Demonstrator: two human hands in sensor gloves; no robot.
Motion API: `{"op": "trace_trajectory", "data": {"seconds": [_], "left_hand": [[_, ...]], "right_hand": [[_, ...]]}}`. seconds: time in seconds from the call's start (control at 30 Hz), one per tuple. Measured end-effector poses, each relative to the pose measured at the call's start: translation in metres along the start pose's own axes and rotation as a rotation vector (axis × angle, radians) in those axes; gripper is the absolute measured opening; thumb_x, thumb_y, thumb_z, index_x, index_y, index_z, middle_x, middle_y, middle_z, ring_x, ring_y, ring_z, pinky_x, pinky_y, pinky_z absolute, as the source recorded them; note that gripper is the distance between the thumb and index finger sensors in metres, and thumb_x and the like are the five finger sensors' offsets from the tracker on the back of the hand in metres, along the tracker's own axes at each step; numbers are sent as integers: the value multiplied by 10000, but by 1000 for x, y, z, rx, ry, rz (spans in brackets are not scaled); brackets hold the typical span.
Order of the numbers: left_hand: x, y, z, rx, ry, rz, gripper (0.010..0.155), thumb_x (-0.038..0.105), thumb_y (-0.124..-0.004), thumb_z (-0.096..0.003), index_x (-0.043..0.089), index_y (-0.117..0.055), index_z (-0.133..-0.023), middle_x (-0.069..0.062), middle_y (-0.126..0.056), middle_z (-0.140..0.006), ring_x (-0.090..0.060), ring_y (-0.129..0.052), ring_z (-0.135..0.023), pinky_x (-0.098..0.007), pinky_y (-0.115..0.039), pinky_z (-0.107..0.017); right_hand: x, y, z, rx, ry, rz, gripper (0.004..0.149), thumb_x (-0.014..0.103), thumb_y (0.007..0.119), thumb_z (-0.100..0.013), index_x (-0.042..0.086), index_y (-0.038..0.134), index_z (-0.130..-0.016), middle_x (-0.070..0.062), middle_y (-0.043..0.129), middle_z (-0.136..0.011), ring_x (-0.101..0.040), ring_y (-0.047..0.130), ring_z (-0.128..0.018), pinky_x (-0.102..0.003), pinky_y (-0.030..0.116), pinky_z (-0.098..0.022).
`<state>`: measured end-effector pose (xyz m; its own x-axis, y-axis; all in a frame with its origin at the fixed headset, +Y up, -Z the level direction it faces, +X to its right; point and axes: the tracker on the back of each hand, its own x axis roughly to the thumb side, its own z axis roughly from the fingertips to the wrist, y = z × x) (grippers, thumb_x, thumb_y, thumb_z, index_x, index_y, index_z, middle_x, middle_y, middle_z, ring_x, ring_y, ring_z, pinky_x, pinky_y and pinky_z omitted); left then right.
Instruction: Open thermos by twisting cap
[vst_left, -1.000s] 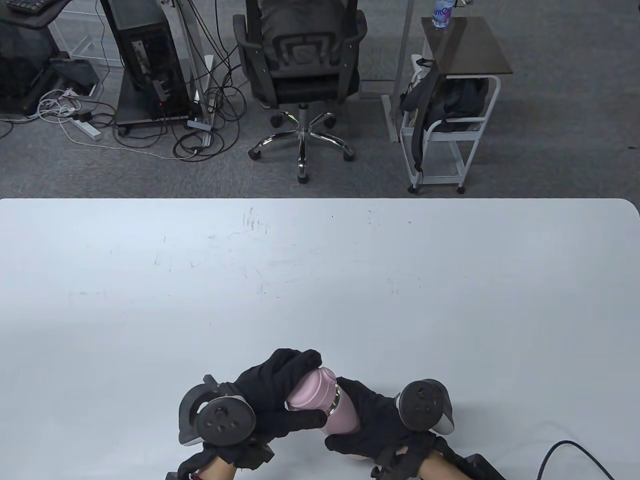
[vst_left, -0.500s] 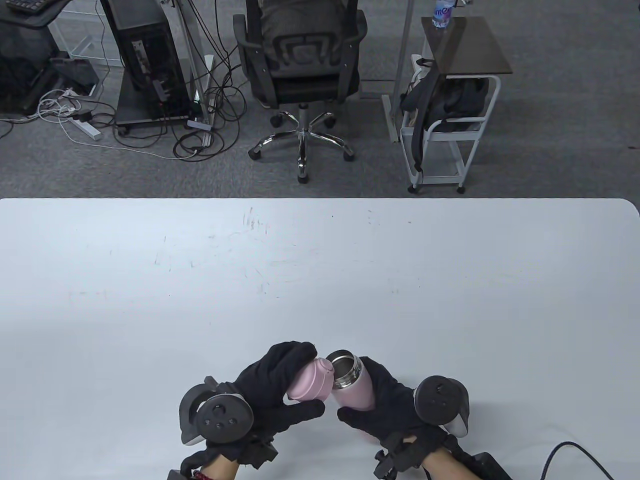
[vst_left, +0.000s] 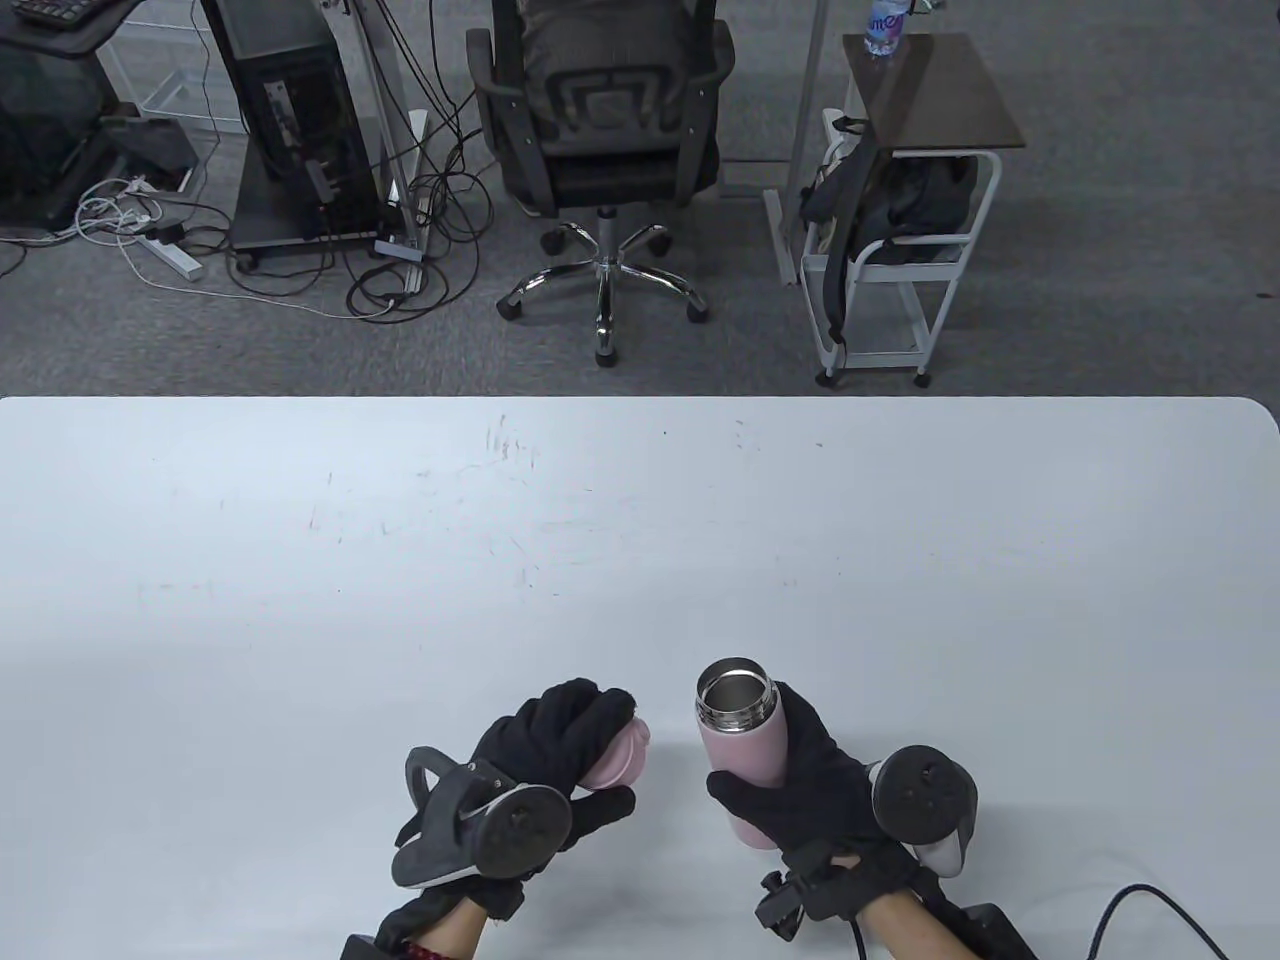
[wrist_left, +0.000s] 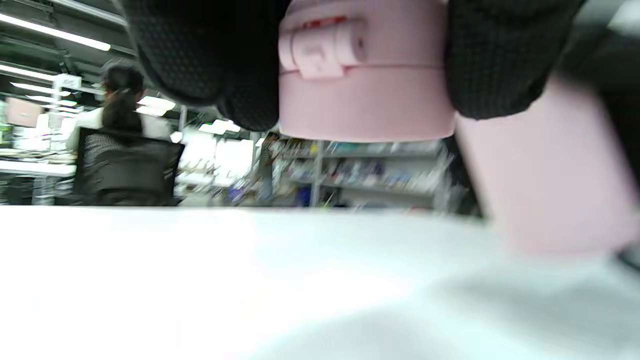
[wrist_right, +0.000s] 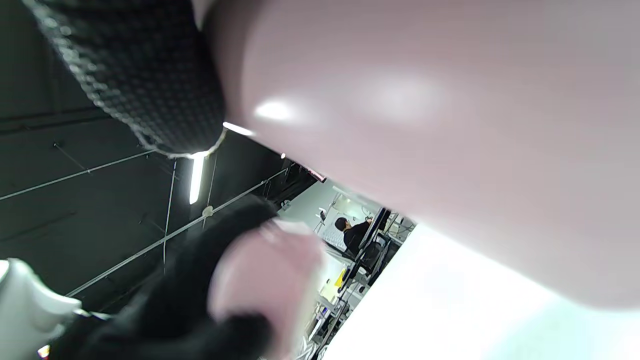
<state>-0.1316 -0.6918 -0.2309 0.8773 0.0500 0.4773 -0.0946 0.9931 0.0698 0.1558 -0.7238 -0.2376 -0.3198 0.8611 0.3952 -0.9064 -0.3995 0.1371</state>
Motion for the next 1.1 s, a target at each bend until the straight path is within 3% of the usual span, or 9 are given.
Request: {"op": "trace_trajectory", "data": {"seconds": [0.07,0.2,0.43,0.57,0.8,1.0,1.1], "left_hand": [[-6,-12,-2,-117,90,-24,864,543,-911,-421,292,-478,-1125,-71,-588,-1130,-357,-880,-865,-530,-792,-641],[-16,-36,-8,-222,112,-33,863,511,-924,-426,276,-480,-1128,-92,-567,-1133,-375,-855,-888,-549,-769,-659],[-7,-64,-17,-422,96,-81,884,524,-895,-437,272,-412,-1134,-94,-516,-1140,-355,-821,-915,-547,-745,-683],[-11,-60,-17,-400,105,-40,892,546,-883,-431,275,-415,-1140,-71,-533,-1152,-344,-817,-935,-555,-736,-695],[-37,-34,-4,-184,170,99,914,714,-699,-453,253,-361,-1166,-103,-520,-1192,-424,-784,-969,-606,-709,-692],[-51,-29,2,-78,254,128,793,628,-696,-499,269,-429,-1154,-76,-546,-1187,-394,-770,-985,-603,-680,-716],[-52,-32,0,-126,245,125,778,616,-695,-506,262,-443,-1152,-89,-548,-1185,-393,-773,-982,-604,-683,-712]], "right_hand": [[-1,-2,0,-9,5,-7,925,537,806,-383,-49,383,-961,-384,465,-912,-633,538,-765,-690,554,-545],[-1,-3,0,-15,9,-7,925,537,806,-382,-47,384,-961,-382,465,-913,-632,538,-766,-690,553,-545],[0,-7,0,-33,-8,-6,928,540,815,-373,-40,395,-964,-375,473,-918,-627,544,-771,-688,556,-547],[-5,-13,-2,-59,10,-27,942,503,864,-341,11,387,-986,-341,453,-982,-599,517,-835,-700,528,-561],[-40,-16,-8,-14,129,-68,975,369,935,-294,50,349,-1004,-290,417,-1052,-572,511,-889,-675,546,-579],[-60,-10,-12,36,174,-90,985,319,951,-273,18,342,-986,-307,415,-1038,-601,520,-882,-637,581,-585],[-59,-8,-13,56,185,-72,973,314,944,-284,21,334,-983,-302,412,-1035,-592,517,-884,-626,582,-590]]}}
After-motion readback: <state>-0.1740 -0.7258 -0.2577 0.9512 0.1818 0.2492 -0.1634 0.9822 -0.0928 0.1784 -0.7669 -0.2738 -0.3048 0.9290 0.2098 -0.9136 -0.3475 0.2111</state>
